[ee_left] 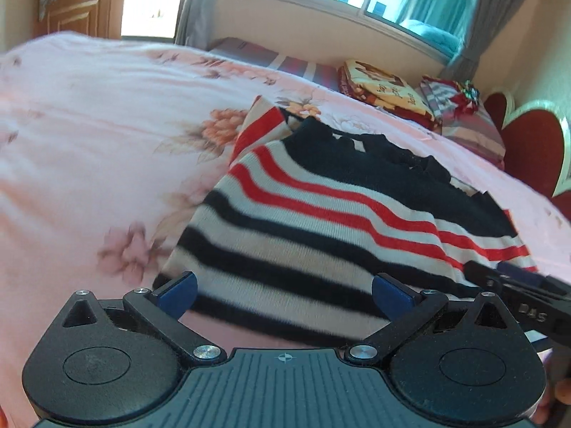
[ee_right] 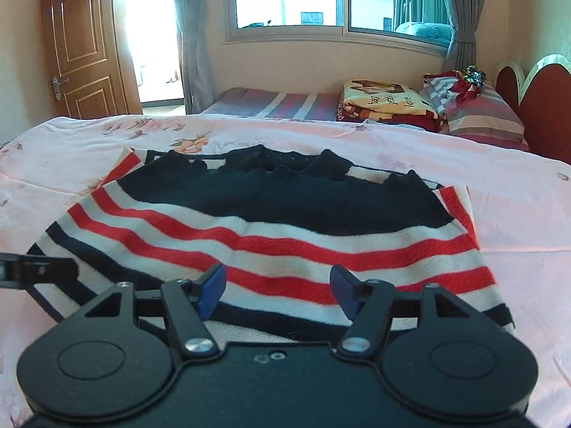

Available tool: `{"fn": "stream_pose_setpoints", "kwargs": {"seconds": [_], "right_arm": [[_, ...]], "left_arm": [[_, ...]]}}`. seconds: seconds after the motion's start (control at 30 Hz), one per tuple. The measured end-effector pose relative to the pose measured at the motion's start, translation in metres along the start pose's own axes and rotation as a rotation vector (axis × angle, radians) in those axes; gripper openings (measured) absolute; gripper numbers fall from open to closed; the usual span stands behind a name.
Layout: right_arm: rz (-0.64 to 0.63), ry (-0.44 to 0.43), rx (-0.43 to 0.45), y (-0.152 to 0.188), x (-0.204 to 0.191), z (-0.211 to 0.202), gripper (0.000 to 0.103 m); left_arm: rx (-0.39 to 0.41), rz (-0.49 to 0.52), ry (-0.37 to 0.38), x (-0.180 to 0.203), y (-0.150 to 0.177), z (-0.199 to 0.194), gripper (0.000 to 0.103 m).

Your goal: Fold small clothes

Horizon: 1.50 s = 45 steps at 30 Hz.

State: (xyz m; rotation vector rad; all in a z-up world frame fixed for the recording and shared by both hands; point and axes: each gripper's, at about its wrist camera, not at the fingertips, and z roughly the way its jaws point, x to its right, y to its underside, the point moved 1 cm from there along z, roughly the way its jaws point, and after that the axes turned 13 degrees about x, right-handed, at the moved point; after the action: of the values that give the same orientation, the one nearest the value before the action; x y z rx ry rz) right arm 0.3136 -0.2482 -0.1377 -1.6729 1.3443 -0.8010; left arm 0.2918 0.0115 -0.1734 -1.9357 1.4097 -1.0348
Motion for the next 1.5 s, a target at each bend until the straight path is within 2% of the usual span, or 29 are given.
{"fn": "stream_pose_setpoints", "kwargs": {"seconds": [0.13,0.23,0.37,0.6,0.63,0.67,0.7,0.73,0.8,0.87,0.93,1.07,1.23,1.37,1.5], "right_arm": [[-0.007,-0.003,-0.013,0.003,-0.011,0.001,0.063],[-0.024,0.006,-0.024,0.007,-0.018,0.001,0.063],[-0.029,0.044,-0.022,0.008,-0.022,0.003,0.063],[-0.032,0.133,-0.003,0.000,-0.022,0.013,0.063],[-0.037,0.140,-0.013,0.002,-0.023,0.017,0.063],[-0.058,0.149,-0.042,0.007,-0.025,0.024,0.063],[-0.069,0.155,-0.038,0.013,-0.026,0.027,0.064],[-0.076,0.165,-0.026,0.015,-0.028,0.028,0.065],[-0.091,0.180,-0.029,0.015,-0.032,0.028,0.065],[-0.105,0.187,-0.028,0.015,-0.034,0.027,0.065],[-0.103,0.187,-0.028,0.014,-0.034,0.027,0.065],[-0.075,0.161,-0.019,0.009,-0.027,0.023,0.065],[0.034,0.154,0.058,-0.001,0.006,-0.006,0.065],[0.082,0.176,0.065,0.000,0.049,-0.039,0.065],[0.148,0.193,0.032,0.015,0.095,-0.065,0.067]], "left_arm": [[-0.055,-0.204,0.015,-0.024,0.017,0.001,0.103],[-0.023,-0.239,0.034,-0.030,0.023,0.010,0.103],[0.012,-0.354,0.095,-0.036,0.015,0.034,0.103],[0.087,-0.431,0.167,-0.031,0.003,0.068,0.102],[0.091,-0.430,0.172,-0.032,0.002,0.072,0.088],[0.081,-0.436,0.177,-0.033,0.002,0.076,0.060],[0.061,-0.457,0.179,-0.035,0.004,0.081,0.049],[0.056,-0.482,0.177,-0.042,0.005,0.084,0.043],[0.056,-0.491,0.185,-0.041,0.005,0.087,0.042],[0.060,-0.483,0.200,-0.036,0.001,0.088,0.030],[0.086,-0.447,0.241,-0.031,-0.008,0.084,0.025],[0.144,-0.271,0.338,0.006,-0.035,0.069,0.025],[0.178,-0.087,0.481,0.087,-0.058,0.063,0.025],[0.118,0.012,0.590,0.162,-0.048,0.072,0.025],[0.007,0.123,0.667,0.227,-0.009,0.080,0.025]]}}
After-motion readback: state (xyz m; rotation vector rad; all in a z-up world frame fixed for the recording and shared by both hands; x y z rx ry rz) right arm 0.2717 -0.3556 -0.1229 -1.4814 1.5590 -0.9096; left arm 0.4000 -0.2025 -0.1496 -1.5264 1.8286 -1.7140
